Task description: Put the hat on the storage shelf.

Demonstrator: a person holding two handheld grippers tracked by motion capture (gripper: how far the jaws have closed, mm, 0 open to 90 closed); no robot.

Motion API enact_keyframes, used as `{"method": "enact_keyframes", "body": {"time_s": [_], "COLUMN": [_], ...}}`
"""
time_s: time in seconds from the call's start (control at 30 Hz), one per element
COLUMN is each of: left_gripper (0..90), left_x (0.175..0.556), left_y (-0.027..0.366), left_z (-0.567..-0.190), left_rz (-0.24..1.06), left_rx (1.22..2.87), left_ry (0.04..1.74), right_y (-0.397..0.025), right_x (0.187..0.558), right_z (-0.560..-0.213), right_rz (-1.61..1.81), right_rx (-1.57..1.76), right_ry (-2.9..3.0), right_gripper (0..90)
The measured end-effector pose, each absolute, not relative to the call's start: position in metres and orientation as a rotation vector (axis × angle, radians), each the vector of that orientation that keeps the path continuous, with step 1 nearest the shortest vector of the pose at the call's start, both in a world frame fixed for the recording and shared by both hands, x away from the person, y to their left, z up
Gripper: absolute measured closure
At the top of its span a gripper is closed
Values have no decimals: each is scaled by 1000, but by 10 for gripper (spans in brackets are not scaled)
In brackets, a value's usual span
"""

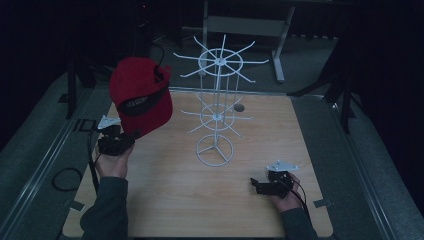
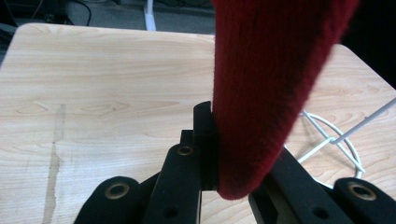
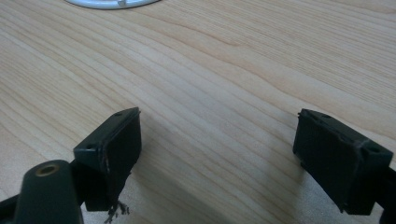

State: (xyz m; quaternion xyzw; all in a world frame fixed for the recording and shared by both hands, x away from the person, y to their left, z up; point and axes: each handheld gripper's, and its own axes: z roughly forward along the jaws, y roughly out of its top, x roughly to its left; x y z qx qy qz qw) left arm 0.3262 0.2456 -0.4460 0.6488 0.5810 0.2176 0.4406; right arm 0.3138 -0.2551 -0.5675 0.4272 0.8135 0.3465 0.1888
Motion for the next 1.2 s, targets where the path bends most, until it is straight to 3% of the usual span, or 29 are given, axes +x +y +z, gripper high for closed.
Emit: {"method": "enact_keyframes", "body": {"time_s": [1.2], "left_gripper": [857], "left_x": [324], "left_y": [250], "left_z": [-406], "left_rz": [648], "left_rx": [1590], "left_ry": [1399], "right_y": [-255], "right_x": [314], "right_z": [-567], "right_rz": [974], "right_rx": [1201], "right_ry": [2288], "right_gripper": [151]}}
